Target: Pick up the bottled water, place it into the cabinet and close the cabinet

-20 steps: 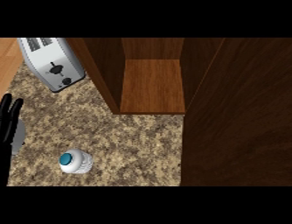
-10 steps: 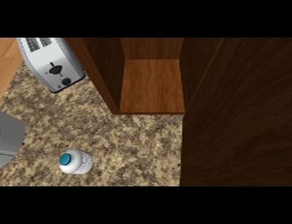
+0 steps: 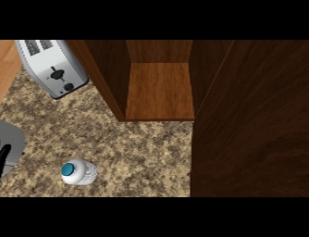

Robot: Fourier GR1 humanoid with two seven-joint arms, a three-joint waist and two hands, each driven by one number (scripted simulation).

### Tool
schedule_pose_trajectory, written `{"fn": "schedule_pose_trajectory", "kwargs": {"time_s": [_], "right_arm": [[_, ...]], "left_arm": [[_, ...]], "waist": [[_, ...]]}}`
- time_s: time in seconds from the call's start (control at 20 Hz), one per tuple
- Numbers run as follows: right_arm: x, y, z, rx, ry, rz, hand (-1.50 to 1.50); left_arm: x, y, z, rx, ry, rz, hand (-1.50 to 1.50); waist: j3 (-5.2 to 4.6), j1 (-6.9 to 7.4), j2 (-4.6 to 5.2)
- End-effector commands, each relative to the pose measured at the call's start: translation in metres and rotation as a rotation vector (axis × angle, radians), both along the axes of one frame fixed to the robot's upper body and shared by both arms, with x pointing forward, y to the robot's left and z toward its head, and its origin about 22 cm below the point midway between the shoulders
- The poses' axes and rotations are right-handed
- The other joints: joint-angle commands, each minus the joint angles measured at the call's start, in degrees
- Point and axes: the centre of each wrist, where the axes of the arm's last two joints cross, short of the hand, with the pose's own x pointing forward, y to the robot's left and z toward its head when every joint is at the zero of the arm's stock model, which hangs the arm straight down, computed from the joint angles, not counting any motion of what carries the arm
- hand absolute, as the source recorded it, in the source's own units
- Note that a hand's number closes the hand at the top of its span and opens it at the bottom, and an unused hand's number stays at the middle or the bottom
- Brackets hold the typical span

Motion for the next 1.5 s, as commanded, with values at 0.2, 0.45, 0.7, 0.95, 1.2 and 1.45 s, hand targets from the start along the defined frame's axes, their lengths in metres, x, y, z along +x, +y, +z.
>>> {"fn": "schedule_pose_trajectory", "kwargs": {"time_s": [0.2, 0.45, 0.7, 0.95, 1.2, 1.45], "right_arm": [[-0.038, 0.002, 0.042, -0.035, -0.053, 0.007, -1.50], [-0.033, 0.003, 0.031, -0.016, -0.068, -0.019, -1.50], [-0.045, 0.003, 0.034, 0.000, -0.049, -0.021, -1.50], [-0.052, 0.002, 0.034, -0.016, -0.067, 0.009, -1.50], [-0.057, 0.001, 0.035, -0.037, -0.048, -0.006, -1.50], [-0.058, -0.004, 0.030, -0.031, -0.056, -0.009, -1.50]], "left_arm": [[0.017, 0.029, -0.054, -0.035, 0.122, 0.028, -1.50], [0.024, 0.031, -0.115, -0.101, 0.201, -0.021, -1.50], [0.027, 0.035, -0.154, -0.149, 0.219, -0.014, -1.50], [0.043, 0.035, -0.194, -0.133, 0.260, -0.017, -1.50], [0.036, 0.043, -0.227, -0.175, 0.255, -0.059, -1.50], [0.057, 0.030, -0.247, -0.188, 0.220, -0.102, -1.50]], "waist": [[-0.07, -0.80, -0.03], [-0.09, -0.48, 0.10], [-0.09, -0.53, 0.09], [-0.11, -1.39, 0.01], [-0.15, -1.10, 0.10], [-0.12, -1.09, 0.20]]}}
